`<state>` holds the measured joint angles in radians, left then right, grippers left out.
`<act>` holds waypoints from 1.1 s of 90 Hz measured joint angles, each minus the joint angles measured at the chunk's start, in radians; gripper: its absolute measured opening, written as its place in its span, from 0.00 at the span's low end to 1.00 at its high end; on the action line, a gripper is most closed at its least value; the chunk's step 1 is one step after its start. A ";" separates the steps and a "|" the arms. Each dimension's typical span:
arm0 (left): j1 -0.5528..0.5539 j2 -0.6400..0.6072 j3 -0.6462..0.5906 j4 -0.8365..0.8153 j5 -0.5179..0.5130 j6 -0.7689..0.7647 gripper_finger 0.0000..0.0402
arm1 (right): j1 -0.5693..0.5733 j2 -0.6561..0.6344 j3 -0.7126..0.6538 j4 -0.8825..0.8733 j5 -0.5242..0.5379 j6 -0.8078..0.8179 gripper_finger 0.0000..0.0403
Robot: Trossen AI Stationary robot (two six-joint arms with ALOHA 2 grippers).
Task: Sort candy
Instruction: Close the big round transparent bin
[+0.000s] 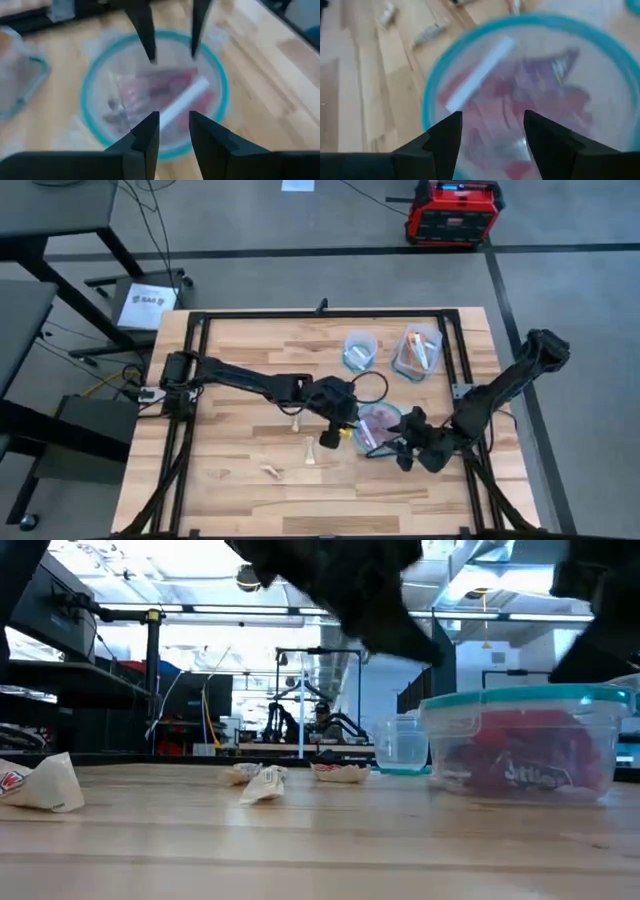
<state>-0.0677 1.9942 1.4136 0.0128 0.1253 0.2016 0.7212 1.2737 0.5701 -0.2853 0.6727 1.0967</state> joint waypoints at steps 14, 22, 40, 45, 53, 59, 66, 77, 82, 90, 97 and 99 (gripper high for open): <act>-0.015 0.037 0.008 0.004 -0.001 -0.064 0.23 | -0.005 0.039 0.005 -0.005 0.009 -0.035 0.50; -0.040 0.047 0.007 0.033 -0.004 -0.111 0.23 | -0.005 0.016 0.004 -0.042 -0.005 -0.074 0.50; -0.095 0.053 0.006 0.137 0.005 -0.157 0.23 | -0.041 -0.065 -0.003 -0.147 -0.007 -0.094 0.50; -0.102 0.053 0.006 0.156 0.003 -0.148 0.23 | -0.053 -0.087 -0.003 -0.141 -0.007 -0.119 0.50; -0.102 0.044 0.029 0.130 -0.004 -0.136 0.23 | -0.063 -0.131 0.014 -0.133 0.013 -0.165 0.50; -0.099 0.025 0.076 0.045 -0.020 -0.095 0.23 | -0.063 -0.160 0.029 -0.113 0.057 -0.206 0.50; -0.098 -0.004 0.137 -0.125 -0.079 -0.016 0.23 | -0.063 -0.173 0.029 -0.068 0.130 -0.259 0.50; -0.069 -0.036 0.158 -0.257 -0.145 0.081 0.23 | -0.077 -0.110 0.029 -0.051 0.209 -0.292 0.50; -0.039 -0.047 0.145 -0.253 -0.149 0.089 0.23 | -0.083 -0.058 0.029 -0.035 0.224 -0.291 0.50; 0.009 -0.053 0.129 -0.242 -0.133 0.089 0.23 | -0.099 0.043 0.029 0.022 0.232 -0.292 0.50; 0.043 -0.053 0.092 -0.223 -0.082 0.070 0.23 | -0.109 0.146 0.029 0.074 0.228 -0.272 0.50; 0.052 -0.052 0.078 -0.213 -0.060 0.061 0.23 | -0.109 0.174 0.030 0.085 0.230 -0.259 0.50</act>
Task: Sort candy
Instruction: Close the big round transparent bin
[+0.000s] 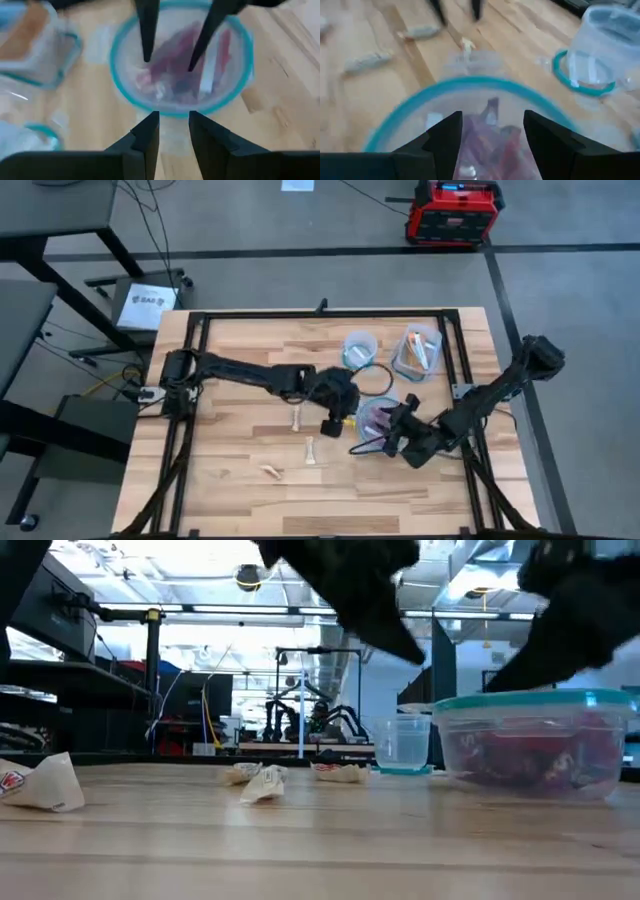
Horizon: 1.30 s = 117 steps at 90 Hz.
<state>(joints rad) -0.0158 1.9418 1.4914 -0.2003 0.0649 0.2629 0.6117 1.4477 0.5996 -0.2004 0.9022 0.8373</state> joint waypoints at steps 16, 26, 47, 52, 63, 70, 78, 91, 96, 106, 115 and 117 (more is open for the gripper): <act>0.025 0.001 -0.079 0.089 0.066 -0.037 0.23 | 0.012 0.106 0.007 0.039 0.032 0.102 0.50; 0.022 0.017 -0.087 0.092 0.071 -0.018 0.23 | 0.007 0.104 0.007 0.039 0.018 0.103 0.50; 0.022 0.058 -0.088 0.093 0.071 -0.021 0.23 | 0.006 0.107 0.003 0.060 0.012 0.099 0.50; 0.022 0.072 -0.087 0.098 0.072 -0.021 0.23 | 0.002 0.108 0.004 0.062 0.010 0.098 0.50; 0.015 0.109 -0.087 0.151 0.085 -0.041 0.23 | -0.001 0.108 0.003 0.068 0.007 0.091 0.50; 0.009 0.109 -0.091 0.181 0.086 -0.051 0.23 | -0.006 0.109 0.003 0.082 0.002 0.070 0.50; 0.003 0.110 -0.093 0.222 0.086 -0.059 0.23 | -0.011 0.109 0.002 0.100 -0.010 0.043 0.50; -0.001 0.110 -0.075 0.165 0.071 -0.062 0.23 | -0.011 0.099 0.002 0.111 -0.024 0.016 0.50; -0.003 0.105 -0.057 0.093 0.052 -0.066 0.23 | -0.006 0.077 0.005 0.108 -0.040 -0.003 0.50; -0.008 0.091 -0.014 -0.046 0.025 -0.066 0.23 | 0.002 0.001 0.029 0.062 -0.090 -0.071 0.50; -0.013 0.074 0.015 -0.071 0.005 -0.047 0.23 | 0.013 -0.092 0.072 -0.017 -0.151 -0.077 0.50; -0.013 0.072 0.025 -0.056 -0.003 -0.034 0.23 | 0.016 -0.114 0.080 -0.036 -0.173 -0.060 0.50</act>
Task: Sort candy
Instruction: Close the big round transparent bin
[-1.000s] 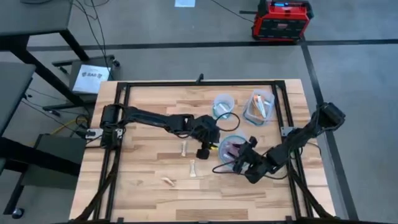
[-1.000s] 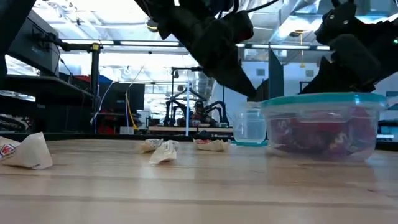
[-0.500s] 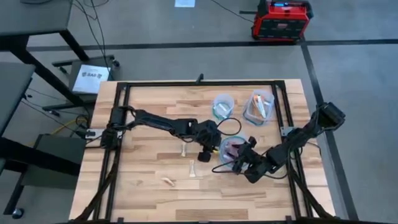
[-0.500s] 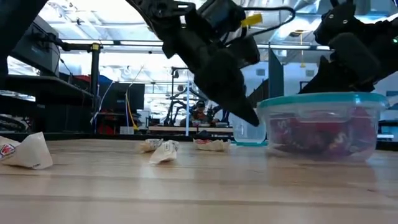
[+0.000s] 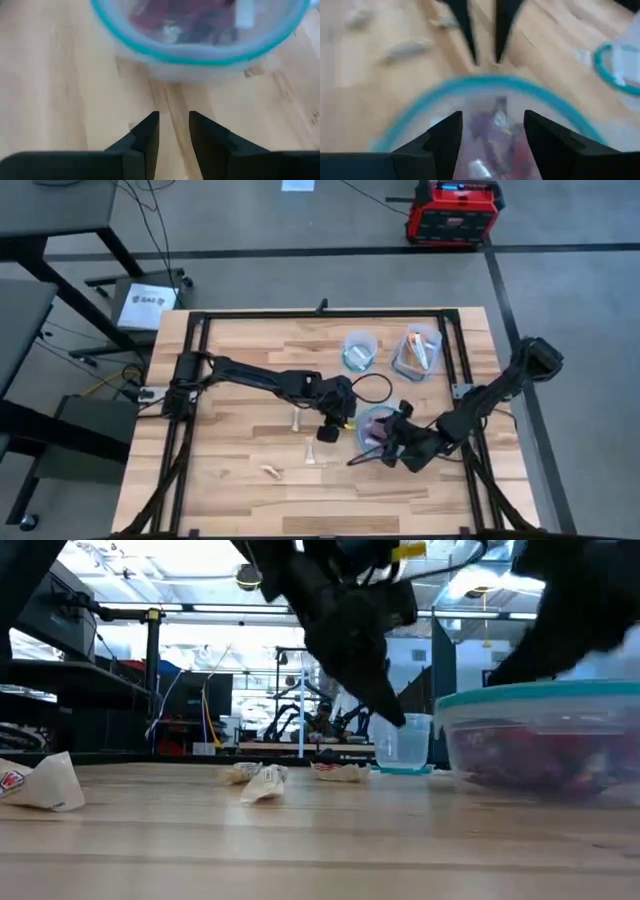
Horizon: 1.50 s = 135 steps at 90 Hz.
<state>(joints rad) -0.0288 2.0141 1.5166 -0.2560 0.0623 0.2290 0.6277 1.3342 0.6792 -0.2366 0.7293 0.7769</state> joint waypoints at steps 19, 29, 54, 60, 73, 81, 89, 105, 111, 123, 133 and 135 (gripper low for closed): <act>0.028 0.018 0.016 0.142 -0.008 0.075 0.23 | 0.075 -0.073 0.004 -0.143 -0.120 0.203 0.50; 0.047 0.051 0.014 0.132 0.033 0.032 0.23 | 0.095 -0.009 0.003 -0.201 -0.111 0.287 0.50; 0.005 0.099 0.014 0.106 0.065 -0.023 0.23 | 0.096 0.053 0.011 -0.249 -0.084 0.270 0.49; -0.019 0.099 0.014 0.103 0.070 -0.039 0.23 | 0.095 0.031 0.011 -0.282 -0.092 0.243 0.48; -0.066 0.099 0.014 0.105 0.074 -0.055 0.23 | 0.081 -0.030 0.006 -0.355 -0.109 0.200 0.45; -0.089 0.099 0.014 0.119 0.084 -0.054 0.23 | 0.077 -0.069 0.004 -0.392 -0.114 0.193 0.45; -0.101 0.084 0.014 0.092 0.069 -0.054 0.23 | 0.076 -0.107 0.004 -0.394 -0.113 0.198 0.45; -0.094 0.002 0.014 0.000 -0.035 -0.008 0.23 | 0.078 -0.146 0.005 -0.342 -0.104 0.234 0.45; -0.084 -0.023 0.014 -0.001 -0.064 0.023 0.23 | 0.088 -0.125 0.005 -0.303 -0.056 0.246 0.45; -0.040 -0.034 0.014 0.055 -0.065 0.077 0.23 | 0.098 -0.022 -0.004 -0.194 0.119 0.232 0.45; 0.010 -0.034 -0.007 0.117 -0.033 0.079 0.23 | 0.088 0.075 -0.004 -0.144 0.202 0.242 0.45; 0.019 -0.034 -0.015 0.134 -0.017 0.071 0.23 | 0.086 0.093 -0.005 -0.132 0.209 0.246 0.45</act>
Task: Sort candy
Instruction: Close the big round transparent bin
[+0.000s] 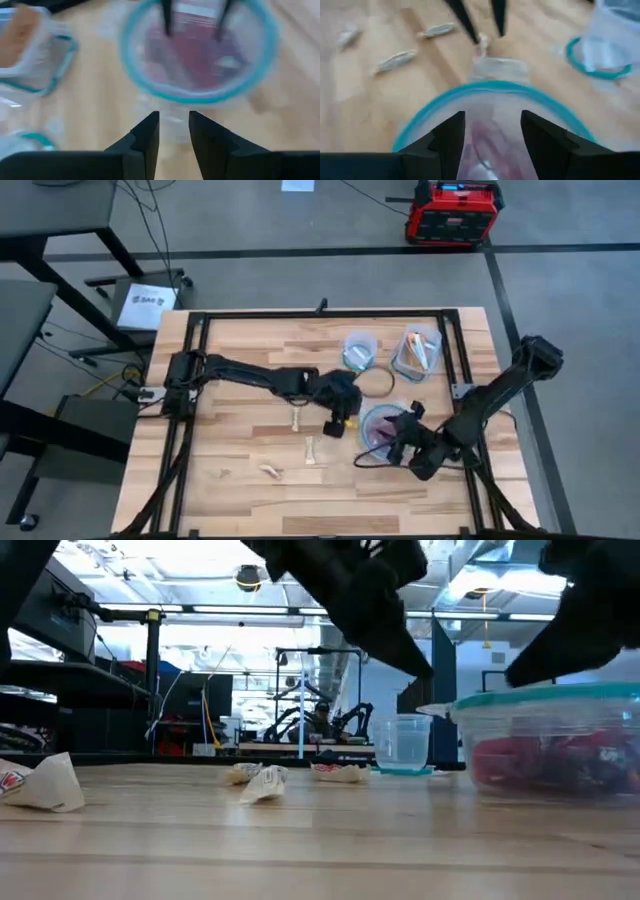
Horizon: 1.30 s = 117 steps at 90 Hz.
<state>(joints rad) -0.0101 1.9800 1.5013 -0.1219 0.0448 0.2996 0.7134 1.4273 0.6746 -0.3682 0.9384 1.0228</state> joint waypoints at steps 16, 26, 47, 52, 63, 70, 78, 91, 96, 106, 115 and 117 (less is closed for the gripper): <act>0.042 0.006 -0.019 0.025 0.078 -0.038 0.23 | -0.016 0.131 0.003 0.087 0.029 0.013 0.45; 0.045 0.031 -0.018 0.050 0.109 -0.036 0.23 | -0.010 0.170 0.005 0.091 0.054 0.079 0.45; 0.037 0.091 -0.017 0.078 0.160 -0.061 0.23 | 0.006 0.185 0.003 0.078 0.046 0.107 0.45; 0.038 0.098 -0.017 0.094 0.163 -0.071 0.23 | 0.006 0.186 0.003 0.077 0.045 0.106 0.45; 0.033 0.101 -0.018 0.138 0.161 -0.088 0.23 | 0.005 0.187 0.002 0.077 0.045 0.099 0.45; 0.029 0.102 -0.018 0.141 0.158 -0.079 0.23 | 0.001 0.187 0.002 0.078 0.045 0.095 0.45; 0.025 0.102 -0.018 0.139 0.155 -0.085 0.23 | -0.001 0.187 0.002 0.079 0.044 0.094 0.45; 0.026 0.102 -0.018 0.134 0.153 -0.086 0.23 | 0.001 0.188 0.002 0.079 0.044 0.094 0.45; 0.027 0.101 -0.018 0.137 0.153 -0.087 0.23 | 0.001 0.188 0.002 0.079 0.044 0.094 0.45; 0.027 0.100 -0.018 0.136 0.153 -0.087 0.23 | 0.001 0.189 0.002 0.079 0.044 0.094 0.45; 0.027 0.100 -0.018 0.138 0.153 -0.089 0.23 | 0.001 0.189 0.002 0.079 0.045 0.094 0.45; 0.027 0.100 -0.018 0.139 0.153 -0.089 0.23 | 0.001 0.189 0.002 0.079 0.046 0.094 0.45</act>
<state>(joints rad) 0.0170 2.0800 1.4837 0.0167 0.1979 0.2104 0.7139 1.6165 0.6762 -0.2893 0.9846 1.1172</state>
